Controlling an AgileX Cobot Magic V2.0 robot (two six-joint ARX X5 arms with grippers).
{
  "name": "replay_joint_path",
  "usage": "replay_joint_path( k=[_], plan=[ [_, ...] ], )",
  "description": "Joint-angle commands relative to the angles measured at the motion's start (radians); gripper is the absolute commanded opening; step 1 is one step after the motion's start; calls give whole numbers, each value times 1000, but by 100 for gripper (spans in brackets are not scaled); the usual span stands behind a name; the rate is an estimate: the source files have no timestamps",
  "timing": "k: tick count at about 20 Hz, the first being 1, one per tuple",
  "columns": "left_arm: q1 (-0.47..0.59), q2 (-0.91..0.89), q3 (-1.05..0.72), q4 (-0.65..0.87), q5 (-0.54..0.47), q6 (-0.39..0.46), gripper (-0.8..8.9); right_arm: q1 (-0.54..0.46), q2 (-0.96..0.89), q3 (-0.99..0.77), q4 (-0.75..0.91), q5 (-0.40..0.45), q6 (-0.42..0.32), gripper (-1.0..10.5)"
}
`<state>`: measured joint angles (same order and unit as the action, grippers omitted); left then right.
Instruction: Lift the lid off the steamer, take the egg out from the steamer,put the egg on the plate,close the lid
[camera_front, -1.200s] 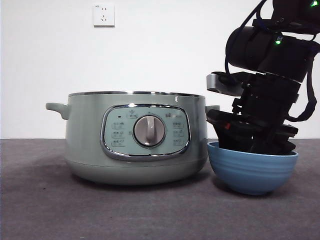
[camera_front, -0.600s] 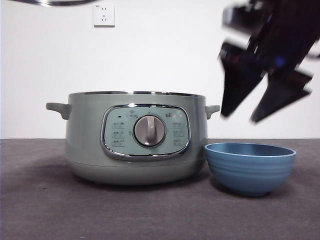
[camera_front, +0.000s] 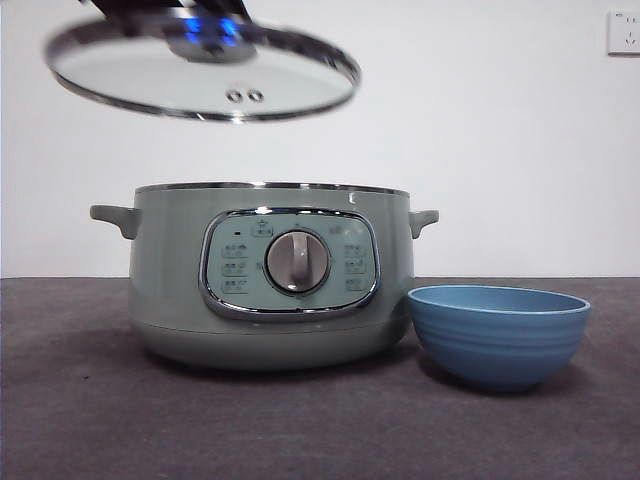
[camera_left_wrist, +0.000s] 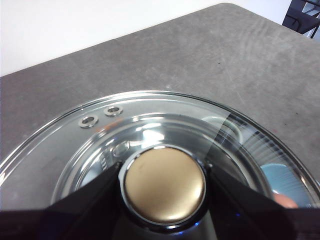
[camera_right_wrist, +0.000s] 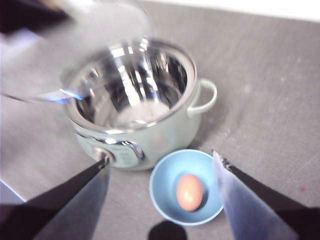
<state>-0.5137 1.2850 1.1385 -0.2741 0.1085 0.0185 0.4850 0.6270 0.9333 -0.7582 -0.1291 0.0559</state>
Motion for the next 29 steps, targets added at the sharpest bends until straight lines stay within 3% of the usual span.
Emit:
replay_joint_path(
  k=[1,12,29],
  plan=[
    [-10,45,16,106,5,11,-9,2,-47,1,-36,0,58,351],
    [-17,215,16,256,3,8,-9,2,-79,1,-89,-2,59,347],
    [-43,272,16,129,-28,0,-9,2,-79,1,-88,0,40,347]
  ],
)
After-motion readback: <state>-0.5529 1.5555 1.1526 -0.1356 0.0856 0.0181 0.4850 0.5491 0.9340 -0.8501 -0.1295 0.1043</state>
